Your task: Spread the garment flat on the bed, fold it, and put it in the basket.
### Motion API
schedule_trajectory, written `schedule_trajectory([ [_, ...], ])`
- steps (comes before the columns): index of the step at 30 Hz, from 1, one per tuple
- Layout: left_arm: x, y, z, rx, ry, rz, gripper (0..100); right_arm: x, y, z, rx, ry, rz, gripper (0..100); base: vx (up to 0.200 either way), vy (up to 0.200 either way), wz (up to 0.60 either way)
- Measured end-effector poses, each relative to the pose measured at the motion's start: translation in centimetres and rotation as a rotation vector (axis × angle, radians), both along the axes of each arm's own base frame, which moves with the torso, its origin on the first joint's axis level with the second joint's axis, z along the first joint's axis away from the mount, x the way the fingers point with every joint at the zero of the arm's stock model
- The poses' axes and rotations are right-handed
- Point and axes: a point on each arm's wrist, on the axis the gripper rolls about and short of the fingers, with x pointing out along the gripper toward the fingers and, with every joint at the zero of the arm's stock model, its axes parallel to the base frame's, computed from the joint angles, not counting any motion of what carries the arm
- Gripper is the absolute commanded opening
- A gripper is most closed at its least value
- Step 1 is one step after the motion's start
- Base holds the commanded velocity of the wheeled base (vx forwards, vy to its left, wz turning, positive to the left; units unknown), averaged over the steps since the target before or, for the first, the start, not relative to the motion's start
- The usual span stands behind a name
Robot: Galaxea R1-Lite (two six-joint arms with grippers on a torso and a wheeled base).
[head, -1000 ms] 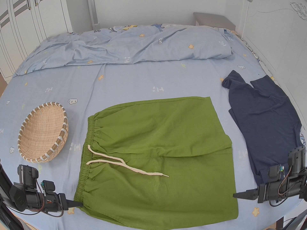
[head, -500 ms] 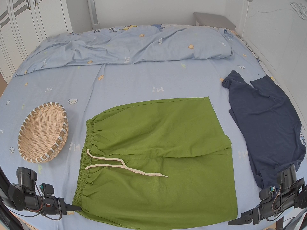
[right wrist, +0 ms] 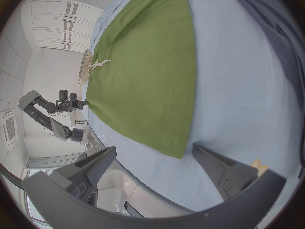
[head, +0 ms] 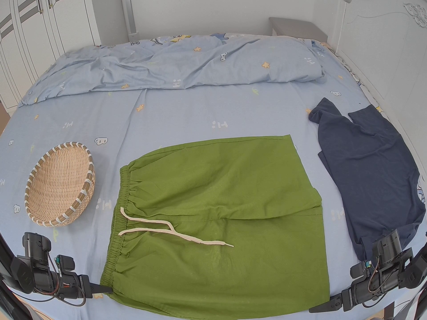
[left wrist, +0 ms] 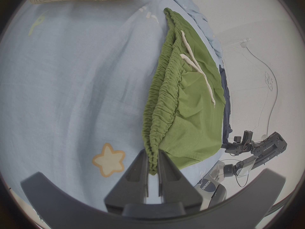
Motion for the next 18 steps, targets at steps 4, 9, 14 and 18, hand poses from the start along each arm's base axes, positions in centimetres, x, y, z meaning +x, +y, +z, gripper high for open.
schedule_trajectory([
  [4, 0.00, -0.01, 0.01, 0.000, 0.000, -0.001, 0, 0.45, 0.08, -0.49, 0.005, 0.004, 0.000, 100, 0.000, 0.000, 0.00],
  [9, -0.01, -0.03, 0.00, -0.001, 0.001, -0.002, 0, 0.69, 0.20, -0.82, 0.048, 0.022, 0.018, 100, 0.000, 0.000, 0.00],
  [14, -0.01, -0.06, 0.00, -0.001, 0.001, -0.004, 0, 0.74, 0.23, -0.94, 0.070, 0.034, 0.025, 100, 0.000, 0.000, 0.00],
  [18, -0.01, -0.06, 0.01, -0.001, 0.001, -0.004, 0, 0.73, 0.21, -1.00, 0.079, 0.042, 0.027, 100, 0.000, 0.000, 0.00],
])
